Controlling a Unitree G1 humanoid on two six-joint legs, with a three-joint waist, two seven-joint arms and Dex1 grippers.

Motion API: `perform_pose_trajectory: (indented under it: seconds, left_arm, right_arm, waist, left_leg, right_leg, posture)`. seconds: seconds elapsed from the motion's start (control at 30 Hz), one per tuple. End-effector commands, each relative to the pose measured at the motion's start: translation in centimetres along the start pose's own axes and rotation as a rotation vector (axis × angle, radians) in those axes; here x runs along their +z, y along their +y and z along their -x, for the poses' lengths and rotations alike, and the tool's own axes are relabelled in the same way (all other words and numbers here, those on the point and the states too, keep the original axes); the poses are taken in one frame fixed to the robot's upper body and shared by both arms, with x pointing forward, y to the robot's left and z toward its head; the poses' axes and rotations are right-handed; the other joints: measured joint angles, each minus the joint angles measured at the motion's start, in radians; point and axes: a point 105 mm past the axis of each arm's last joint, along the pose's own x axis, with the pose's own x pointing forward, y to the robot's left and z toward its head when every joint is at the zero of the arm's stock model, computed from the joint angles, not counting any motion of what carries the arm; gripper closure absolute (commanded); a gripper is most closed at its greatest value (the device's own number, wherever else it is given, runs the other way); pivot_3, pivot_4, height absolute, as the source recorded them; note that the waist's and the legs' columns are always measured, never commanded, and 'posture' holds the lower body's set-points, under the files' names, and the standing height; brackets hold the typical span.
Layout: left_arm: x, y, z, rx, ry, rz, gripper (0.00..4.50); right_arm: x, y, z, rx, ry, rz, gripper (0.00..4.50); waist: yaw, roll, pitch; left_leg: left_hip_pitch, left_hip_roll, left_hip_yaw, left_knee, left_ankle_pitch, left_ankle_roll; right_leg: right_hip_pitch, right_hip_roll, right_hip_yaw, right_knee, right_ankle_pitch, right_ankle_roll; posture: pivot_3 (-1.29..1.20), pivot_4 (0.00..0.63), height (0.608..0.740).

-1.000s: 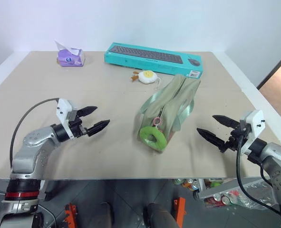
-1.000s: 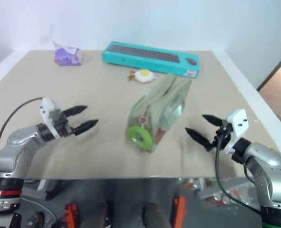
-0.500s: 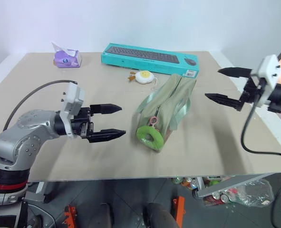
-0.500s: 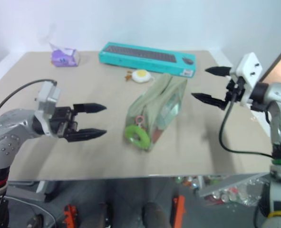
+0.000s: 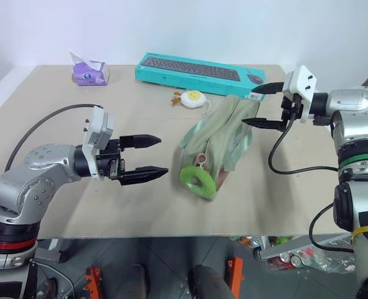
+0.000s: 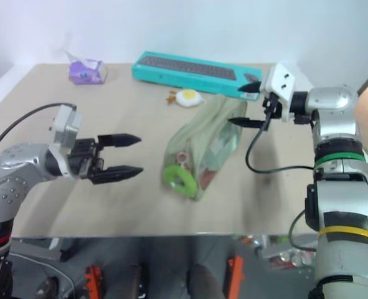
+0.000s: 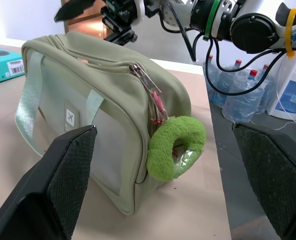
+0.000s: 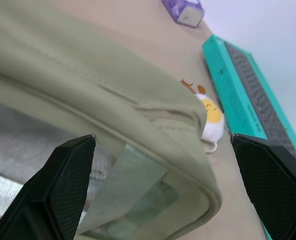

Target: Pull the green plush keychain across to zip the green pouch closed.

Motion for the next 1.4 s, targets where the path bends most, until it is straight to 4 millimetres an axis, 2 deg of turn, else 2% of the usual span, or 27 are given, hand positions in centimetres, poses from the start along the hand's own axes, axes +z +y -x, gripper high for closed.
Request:
perform_pose_trajectory:
  seconds: [0.03,0.13,0.43,0.5,0.73,0.93,1.13,1.4]
  left_arm:
    - [1.3,-0.2,0.3,0.018,-0.031,-0.047,0.01]
    - [1.4,-0.1,0.3,0.031,-0.034,-0.048,0.0]
    - [1.5,0.6,0.1,0.051,-0.045,-0.055,0.0]
    - [1.5,0.7,0.0,0.051,-0.048,-0.052,0.0]
    - [1.4,1.5,0.1,0.063,-0.051,-0.053,0.0]
    - [1.2,1.6,0.0,0.06,-0.057,-0.043,0.0]
    - [1.1,2.0,0.1,0.065,-0.058,-0.04,0.0]
    - [0.5,2.5,0.2,0.076,-0.048,-0.04,0.0]
  right_arm:
    - [0.4,-0.3,0.3,0.007,-0.003,0.032,0.01]
    - [0.3,-0.1,0.2,0.014,-0.006,0.028,0.76]
    - [0.1,-0.2,0.7,0.005,-0.006,0.038,3.85]
    - [0.2,-0.1,0.9,0.008,-0.009,0.04,4.33]
    - [0.9,-0.6,2.1,-0.021,-0.029,0.066,4.33]
    - [1.6,-0.2,3.3,-0.005,-0.015,0.053,4.33]
    - [3.1,1.6,3.5,0.014,-0.006,-0.013,4.33]
    - [4.1,5.6,2.9,0.044,0.04,-0.13,4.33]
  waist:
    - [0.0,0.0,0.0]
    - [0.0,0.0,0.0]
    - [-0.001,0.0,0.0]
    - [-0.001,0.0,0.0]
    - [-0.001,0.001,0.0]
    - [0.001,0.001,0.0]
    - [0.002,0.001,0.0]
    - [0.0,0.002,0.0]
  left_leg:
    - [0.0,0.0,0.0,0.0,0.0,0.0]
    - [0.0,0.0,0.0,0.0,0.0,0.0]
    - [0.001,0.001,0.0,0.0,0.0,0.0]
    - [0.001,0.0,0.0,0.0,0.0,0.0]
    - [0.001,0.0,0.0,0.001,0.0,-0.001]
    - [0.0,0.0,0.0,0.0,0.0,0.0]
    - [0.0,0.001,-0.001,0.0,0.0,0.0]
    - [0.001,0.001,0.0,0.001,0.0,0.0]
  right_leg:
    - [0.0,0.0,0.0,0.0,0.0,0.0]
    - [0.0,0.0,0.0,0.0,0.0,0.0]
    - [0.0,0.001,0.0,0.001,0.0,-0.001]
    - [0.0,0.001,0.0,0.001,0.0,-0.001]
    - [0.0,0.001,0.0,0.001,0.001,-0.001]
    - [0.0,0.0,0.0,0.001,0.0,0.0]
    - [0.0,0.001,-0.001,0.002,0.0,0.0]
    - [0.0,0.001,-0.001,0.003,0.0,-0.001]
  posture:
    - [0.0,0.15,0.74]
    - [0.0,0.15,0.74]
    - [0.0,0.15,0.74]
    - [0.0,0.15,0.74]
    - [0.0,0.15,0.74]
    - [0.0,0.15,0.74]
    - [0.0,0.15,0.74]
    - [0.0,0.15,0.74]
